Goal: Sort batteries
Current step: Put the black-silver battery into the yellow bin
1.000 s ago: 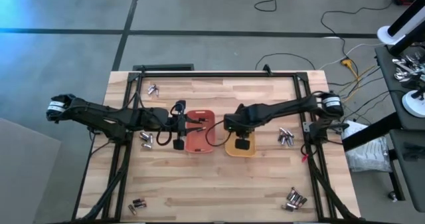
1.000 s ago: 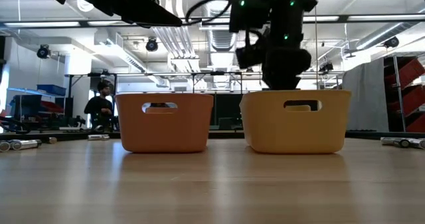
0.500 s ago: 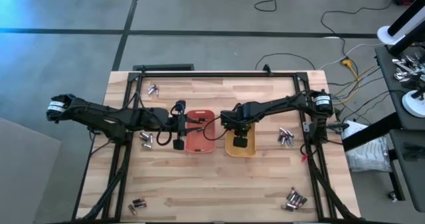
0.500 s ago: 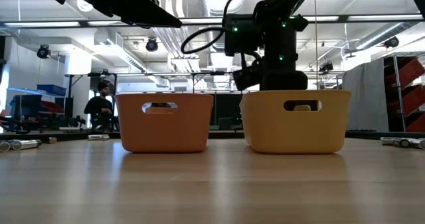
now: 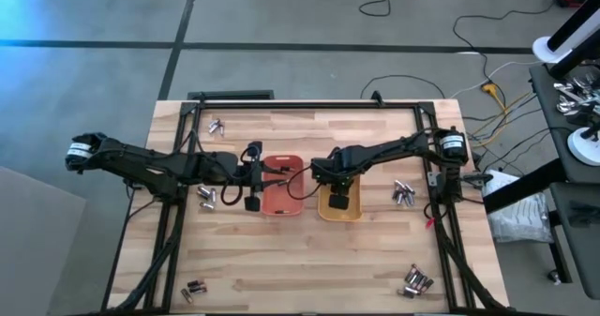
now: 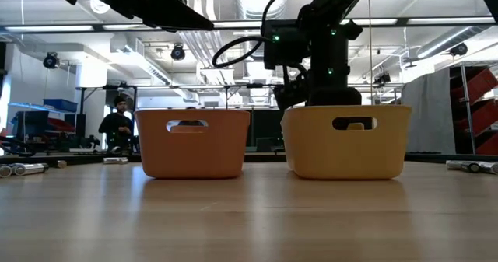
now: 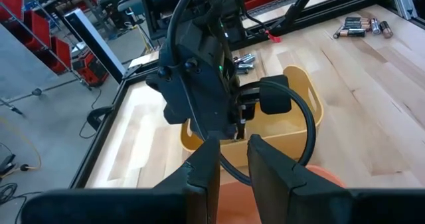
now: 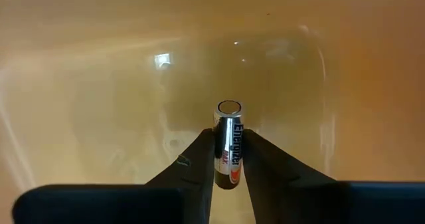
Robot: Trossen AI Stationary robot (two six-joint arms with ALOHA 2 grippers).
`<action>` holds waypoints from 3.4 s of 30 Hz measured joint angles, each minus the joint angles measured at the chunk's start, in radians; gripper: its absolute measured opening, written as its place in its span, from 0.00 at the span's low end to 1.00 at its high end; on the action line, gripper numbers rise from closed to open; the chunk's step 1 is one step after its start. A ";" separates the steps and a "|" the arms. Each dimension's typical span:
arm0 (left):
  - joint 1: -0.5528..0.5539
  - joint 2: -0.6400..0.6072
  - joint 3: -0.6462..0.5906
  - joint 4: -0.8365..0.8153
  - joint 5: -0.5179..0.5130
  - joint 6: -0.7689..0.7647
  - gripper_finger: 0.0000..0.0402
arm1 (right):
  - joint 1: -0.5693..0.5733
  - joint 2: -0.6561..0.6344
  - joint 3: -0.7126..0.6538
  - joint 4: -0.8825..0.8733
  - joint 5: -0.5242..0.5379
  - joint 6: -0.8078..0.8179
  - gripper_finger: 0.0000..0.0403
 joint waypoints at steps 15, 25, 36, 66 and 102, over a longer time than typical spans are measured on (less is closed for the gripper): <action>0.000 -0.029 0.000 -0.014 0.000 0.004 0.15 | 0.000 -0.235 0.058 -0.141 0.034 0.119 0.45; 0.000 -0.027 0.000 -0.014 0.000 0.003 0.15 | 0.003 -0.552 -0.121 -0.143 0.215 0.328 0.52; 0.000 -0.027 0.000 -0.007 0.000 -0.011 0.15 | 0.025 -0.821 -0.461 -0.149 0.229 0.727 0.56; 0.274 -0.192 -0.270 0.291 0.358 -0.015 0.15 | 0.080 -0.816 -0.506 -0.197 0.197 0.815 0.58; 0.388 0.014 -0.446 0.885 0.289 -0.216 0.15 | 0.035 -0.749 -0.505 -0.272 0.028 0.847 0.54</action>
